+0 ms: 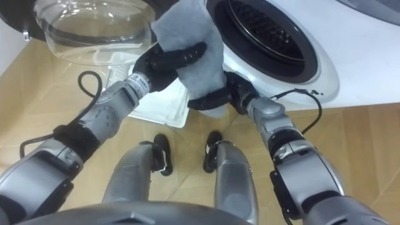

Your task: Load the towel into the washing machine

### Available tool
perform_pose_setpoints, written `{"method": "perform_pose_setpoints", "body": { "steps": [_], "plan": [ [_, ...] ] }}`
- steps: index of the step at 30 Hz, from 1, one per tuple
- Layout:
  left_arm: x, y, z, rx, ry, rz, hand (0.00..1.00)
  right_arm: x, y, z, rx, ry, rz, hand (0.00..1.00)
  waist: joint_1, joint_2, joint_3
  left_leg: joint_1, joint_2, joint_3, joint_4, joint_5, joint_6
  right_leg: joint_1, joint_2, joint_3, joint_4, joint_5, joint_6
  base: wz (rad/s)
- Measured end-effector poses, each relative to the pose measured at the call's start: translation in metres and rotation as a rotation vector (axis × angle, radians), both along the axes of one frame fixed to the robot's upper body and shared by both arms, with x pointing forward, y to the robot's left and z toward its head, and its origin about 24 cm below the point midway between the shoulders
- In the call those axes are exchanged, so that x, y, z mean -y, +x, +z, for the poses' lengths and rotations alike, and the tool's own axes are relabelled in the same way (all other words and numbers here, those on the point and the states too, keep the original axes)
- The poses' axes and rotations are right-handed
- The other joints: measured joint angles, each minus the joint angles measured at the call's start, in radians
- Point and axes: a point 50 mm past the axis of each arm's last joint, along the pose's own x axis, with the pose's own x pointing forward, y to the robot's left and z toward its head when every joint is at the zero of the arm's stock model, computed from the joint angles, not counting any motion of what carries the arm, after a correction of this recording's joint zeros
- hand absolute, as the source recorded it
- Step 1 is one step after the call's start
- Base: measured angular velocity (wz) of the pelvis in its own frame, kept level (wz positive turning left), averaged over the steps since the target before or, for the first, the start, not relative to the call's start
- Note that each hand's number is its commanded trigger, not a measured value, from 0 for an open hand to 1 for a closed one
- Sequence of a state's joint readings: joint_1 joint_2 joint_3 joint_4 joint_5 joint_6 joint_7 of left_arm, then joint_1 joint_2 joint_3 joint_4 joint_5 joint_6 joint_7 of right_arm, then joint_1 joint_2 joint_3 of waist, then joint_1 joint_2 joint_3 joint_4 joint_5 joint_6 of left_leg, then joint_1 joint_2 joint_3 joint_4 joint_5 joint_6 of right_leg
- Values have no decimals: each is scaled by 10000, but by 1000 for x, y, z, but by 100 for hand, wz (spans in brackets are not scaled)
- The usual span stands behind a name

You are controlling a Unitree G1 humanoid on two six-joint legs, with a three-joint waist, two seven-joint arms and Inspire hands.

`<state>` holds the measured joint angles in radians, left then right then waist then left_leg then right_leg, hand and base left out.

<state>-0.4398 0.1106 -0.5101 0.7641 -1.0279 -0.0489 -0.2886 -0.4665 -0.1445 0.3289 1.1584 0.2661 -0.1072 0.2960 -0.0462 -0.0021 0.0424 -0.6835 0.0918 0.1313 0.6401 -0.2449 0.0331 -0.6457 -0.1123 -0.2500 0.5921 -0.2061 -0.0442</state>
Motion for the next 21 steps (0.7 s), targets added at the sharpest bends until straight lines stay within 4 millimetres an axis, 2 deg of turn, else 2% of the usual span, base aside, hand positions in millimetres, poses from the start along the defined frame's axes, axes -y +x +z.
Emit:
{"method": "perform_pose_setpoints", "body": {
  "steps": [5,17,19,20,21],
  "plan": [
    [1,2,2,-192,-750,402,100,-6,2,1,78,76,-100,100,-30,-4,0,15,12,12,-3,5,-8,15,11,4,-26,1,-2,0],
    [-2,-1,-3,-497,-894,541,100,-8,-3,-4,-137,-73,-85,100,-2,-25,15,-11,20,40,-190,14,-25,8,81,5,-219,45,7,0],
    [-2,-3,-5,-580,-886,579,21,-8,-5,-5,-211,-130,-33,100,13,-32,21,12,8,51,-200,21,-36,2,81,23,-220,47,9,0],
    [-3,-5,-7,-644,-875,590,0,-8,-5,-5,-262,-206,14,100,36,-34,23,15,7,56,-216,21,-36,-21,82,46,-230,47,10,0],
    [-3,-5,-8,-670,-868,596,0,-8,-5,-5,-283,-235,30,100,43,-33,24,14,7,66,-232,21,-36,-28,83,50,-241,46,10,-4]
  ]
}}
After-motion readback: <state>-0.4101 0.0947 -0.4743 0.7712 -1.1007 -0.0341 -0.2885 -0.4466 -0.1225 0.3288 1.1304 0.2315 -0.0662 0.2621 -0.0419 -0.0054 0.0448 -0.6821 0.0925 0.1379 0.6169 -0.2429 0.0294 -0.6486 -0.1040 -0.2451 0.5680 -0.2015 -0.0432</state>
